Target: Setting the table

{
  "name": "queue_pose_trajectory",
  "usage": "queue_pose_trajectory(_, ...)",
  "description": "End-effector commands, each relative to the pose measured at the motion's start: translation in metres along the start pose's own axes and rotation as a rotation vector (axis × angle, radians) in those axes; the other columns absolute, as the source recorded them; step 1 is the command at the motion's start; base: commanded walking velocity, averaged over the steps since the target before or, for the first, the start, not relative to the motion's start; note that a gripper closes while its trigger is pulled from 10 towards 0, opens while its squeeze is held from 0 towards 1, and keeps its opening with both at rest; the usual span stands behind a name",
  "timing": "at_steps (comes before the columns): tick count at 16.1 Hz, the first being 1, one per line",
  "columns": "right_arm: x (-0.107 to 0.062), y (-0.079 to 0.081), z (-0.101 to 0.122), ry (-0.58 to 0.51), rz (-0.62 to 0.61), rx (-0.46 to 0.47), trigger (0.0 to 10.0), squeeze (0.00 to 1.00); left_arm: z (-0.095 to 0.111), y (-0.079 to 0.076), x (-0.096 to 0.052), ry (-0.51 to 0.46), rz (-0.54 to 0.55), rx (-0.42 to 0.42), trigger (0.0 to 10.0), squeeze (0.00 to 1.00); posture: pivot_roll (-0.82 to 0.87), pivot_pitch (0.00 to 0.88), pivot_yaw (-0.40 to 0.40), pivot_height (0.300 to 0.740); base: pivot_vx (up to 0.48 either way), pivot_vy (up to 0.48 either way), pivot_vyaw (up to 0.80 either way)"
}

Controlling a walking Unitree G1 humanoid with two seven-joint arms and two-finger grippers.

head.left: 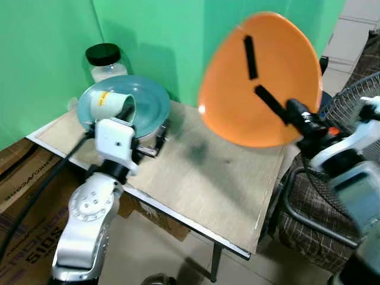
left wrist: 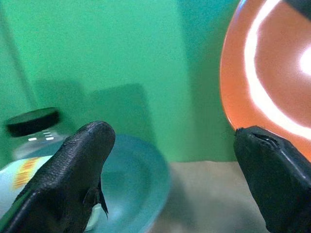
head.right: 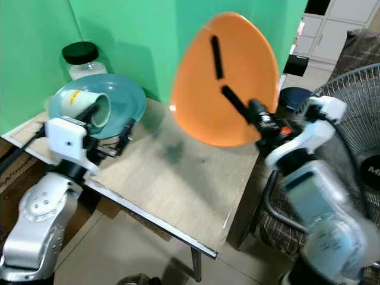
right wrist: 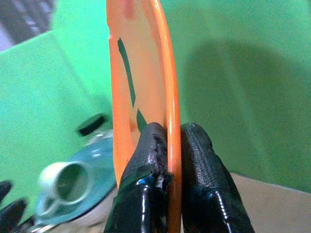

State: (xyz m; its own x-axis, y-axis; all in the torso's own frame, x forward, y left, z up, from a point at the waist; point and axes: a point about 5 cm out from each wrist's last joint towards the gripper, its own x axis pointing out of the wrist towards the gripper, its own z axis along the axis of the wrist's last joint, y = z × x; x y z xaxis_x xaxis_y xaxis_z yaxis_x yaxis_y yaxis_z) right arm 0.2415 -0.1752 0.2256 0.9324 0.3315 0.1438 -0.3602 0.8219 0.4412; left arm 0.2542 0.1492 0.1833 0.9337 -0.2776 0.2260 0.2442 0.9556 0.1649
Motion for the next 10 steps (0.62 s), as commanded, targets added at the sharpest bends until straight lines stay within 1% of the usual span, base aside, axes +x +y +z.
queue_pose_trajectory(1,0.002,0.015,0.002,-0.044,0.082,-0.019,10.0,0.0,0.004,0.002,-0.001,-0.003,0.033,0.016,10.0,0.0,0.04,0.0,0.036,0.74,0.0,0.0,0.0)
queue_pose_trajectory(3,0.01,0.012,-0.012,-0.01,0.036,-0.061,10.0,0.0,0.005,0.002,-0.004,0.013,0.064,0.012,10.0,0.0,0.05,0.0,0.028,0.74,0.0,0.0,0.0)
queue_pose_trajectory(5,0.014,0.011,-0.017,0.002,0.016,-0.068,10.0,0.0,0.004,0.002,-0.006,0.031,0.07,0.02,10.0,0.0,0.05,0.0,0.025,0.74,-0.291,0.0,0.0)
queue_pose_trajectory(7,0.02,0.009,-0.025,0.026,-0.031,-0.154,10.0,0.0,0.002,0.003,-0.007,0.048,0.08,0.027,10.0,0.0,0.05,0.0,0.019,0.74,-0.304,0.0,0.0)
queue_pose_trajectory(10,0.024,0.011,-0.027,0.003,-0.024,-0.247,10.0,0.0,-0.005,0.004,-0.008,0.099,0.111,0.038,10.0,0.0,0.05,0.0,0.011,0.74,0.0,0.0,0.0)
